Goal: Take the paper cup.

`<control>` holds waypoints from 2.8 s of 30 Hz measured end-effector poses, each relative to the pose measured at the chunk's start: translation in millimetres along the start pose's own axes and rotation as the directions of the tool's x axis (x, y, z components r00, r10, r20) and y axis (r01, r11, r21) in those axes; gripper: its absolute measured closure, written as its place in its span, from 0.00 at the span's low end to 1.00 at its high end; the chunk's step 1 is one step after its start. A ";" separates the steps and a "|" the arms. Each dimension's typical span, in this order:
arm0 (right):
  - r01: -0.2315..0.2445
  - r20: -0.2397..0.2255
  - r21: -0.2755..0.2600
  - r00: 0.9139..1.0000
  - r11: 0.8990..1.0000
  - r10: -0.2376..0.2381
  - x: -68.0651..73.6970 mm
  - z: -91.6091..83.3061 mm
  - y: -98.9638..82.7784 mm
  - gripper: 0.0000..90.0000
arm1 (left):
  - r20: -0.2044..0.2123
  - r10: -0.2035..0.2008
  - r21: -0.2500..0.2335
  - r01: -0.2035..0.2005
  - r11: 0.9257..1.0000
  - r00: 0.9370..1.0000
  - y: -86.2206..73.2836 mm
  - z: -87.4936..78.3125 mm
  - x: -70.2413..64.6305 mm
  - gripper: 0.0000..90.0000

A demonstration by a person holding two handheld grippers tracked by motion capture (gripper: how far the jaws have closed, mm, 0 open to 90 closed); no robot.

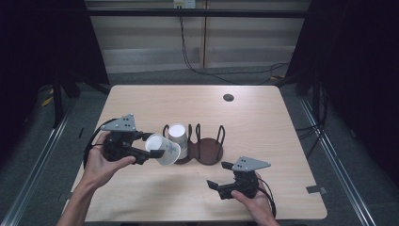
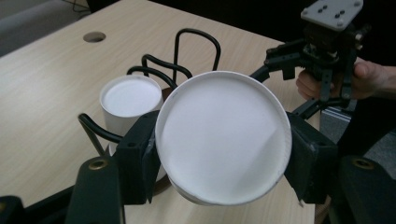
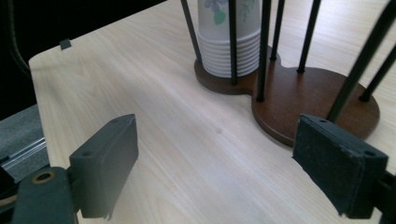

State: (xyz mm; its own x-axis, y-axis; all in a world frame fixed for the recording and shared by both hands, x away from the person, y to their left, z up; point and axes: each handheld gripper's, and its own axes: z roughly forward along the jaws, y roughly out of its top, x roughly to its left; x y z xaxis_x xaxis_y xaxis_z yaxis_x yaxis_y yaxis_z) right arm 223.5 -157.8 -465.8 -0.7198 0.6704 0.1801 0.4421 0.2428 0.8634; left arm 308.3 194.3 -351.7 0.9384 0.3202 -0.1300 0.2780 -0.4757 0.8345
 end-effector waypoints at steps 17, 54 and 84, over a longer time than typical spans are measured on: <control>0.095 -0.067 -0.074 0.993 0.993 -0.100 16.5 6.8 44.8 0.15 | 0.051 -0.046 0.007 0.046 0.999 0.998 -20.0 17.3 -6.0 0.40; 0.105 -0.261 -0.077 0.957 0.991 -0.122 29.9 48.5 46.5 0.16 | 0.138 -0.079 0.008 0.078 0.997 0.987 -25.4 46.7 -29.1 0.40; 0.194 -0.267 -0.059 0.942 0.979 -0.203 39.6 55.4 40.2 0.30 | 0.207 -0.147 0.009 0.148 0.989 0.967 -27.1 49.3 -22.7 0.40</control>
State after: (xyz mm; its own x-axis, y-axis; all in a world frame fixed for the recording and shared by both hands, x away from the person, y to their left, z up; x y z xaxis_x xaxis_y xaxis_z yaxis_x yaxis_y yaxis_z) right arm 242.4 -82.6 -450.1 -0.9108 0.3950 0.1206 0.2618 0.3264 0.9083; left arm 289.6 159.6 -397.8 0.9093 0.2096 -0.3594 0.4159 -0.4299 0.8014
